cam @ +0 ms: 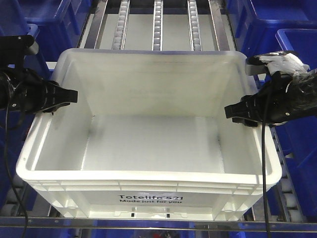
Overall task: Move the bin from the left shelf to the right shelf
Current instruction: 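Lower both grippers onto the tote rims and close on them, then pull the gripped tote off the rollers toward the robot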
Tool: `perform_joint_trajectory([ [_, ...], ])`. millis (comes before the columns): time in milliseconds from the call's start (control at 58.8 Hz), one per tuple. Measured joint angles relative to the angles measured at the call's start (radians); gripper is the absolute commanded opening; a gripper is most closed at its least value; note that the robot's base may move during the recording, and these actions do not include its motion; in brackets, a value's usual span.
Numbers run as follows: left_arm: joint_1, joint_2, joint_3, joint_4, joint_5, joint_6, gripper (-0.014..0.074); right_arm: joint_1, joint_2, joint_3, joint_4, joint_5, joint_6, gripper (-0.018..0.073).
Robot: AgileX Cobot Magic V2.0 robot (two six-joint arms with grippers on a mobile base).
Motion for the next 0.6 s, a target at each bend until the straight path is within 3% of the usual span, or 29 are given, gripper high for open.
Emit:
perform_joint_trajectory([
  [595, 0.001, -0.073, 0.008, 0.002, 0.014, -0.011, -0.0008, 0.0, -0.038, 0.002, 0.032, 0.008, -0.032, -0.0008],
])
